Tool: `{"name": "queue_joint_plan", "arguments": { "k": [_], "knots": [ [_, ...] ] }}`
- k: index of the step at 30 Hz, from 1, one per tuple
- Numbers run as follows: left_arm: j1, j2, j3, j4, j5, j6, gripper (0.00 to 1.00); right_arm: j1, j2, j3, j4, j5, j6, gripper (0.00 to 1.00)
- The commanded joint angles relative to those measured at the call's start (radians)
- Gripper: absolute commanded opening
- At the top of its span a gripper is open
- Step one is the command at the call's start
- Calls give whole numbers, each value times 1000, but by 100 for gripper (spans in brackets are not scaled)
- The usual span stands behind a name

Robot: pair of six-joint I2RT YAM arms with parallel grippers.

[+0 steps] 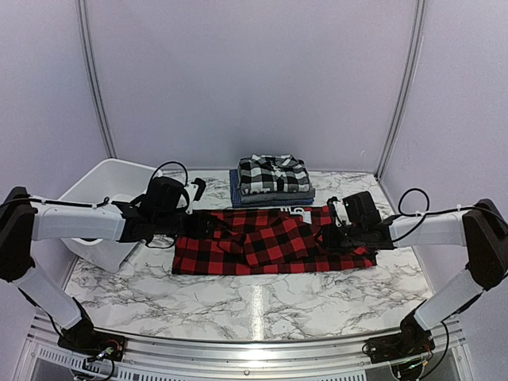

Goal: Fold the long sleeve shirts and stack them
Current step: Fold the sleeve of the rectangle-folded shirt, then adjust the sleeve of the rectangle-folded shirt.

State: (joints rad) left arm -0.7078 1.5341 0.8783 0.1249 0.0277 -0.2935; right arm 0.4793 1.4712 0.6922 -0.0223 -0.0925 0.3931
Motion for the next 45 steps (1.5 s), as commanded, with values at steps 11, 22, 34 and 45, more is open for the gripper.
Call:
{"name": "queue_joint_plan", "arguments": {
  "k": [11, 22, 34, 45],
  "knots": [
    [-240, 458, 478, -144, -82, -126, 49, 22, 93, 122, 72, -3, 49, 28],
    [-238, 536, 479, -197, -104, -195, 50, -74, 183, 7, 191, -109, 103, 15],
    [-157, 276, 149, -217, -299, -280, 51, -117, 206, -37, 196, -91, 92, 14],
    [-147, 35, -42, -202, -363, -369, 51, -120, 180, -36, 159, -70, 73, 13]
  ]
}}
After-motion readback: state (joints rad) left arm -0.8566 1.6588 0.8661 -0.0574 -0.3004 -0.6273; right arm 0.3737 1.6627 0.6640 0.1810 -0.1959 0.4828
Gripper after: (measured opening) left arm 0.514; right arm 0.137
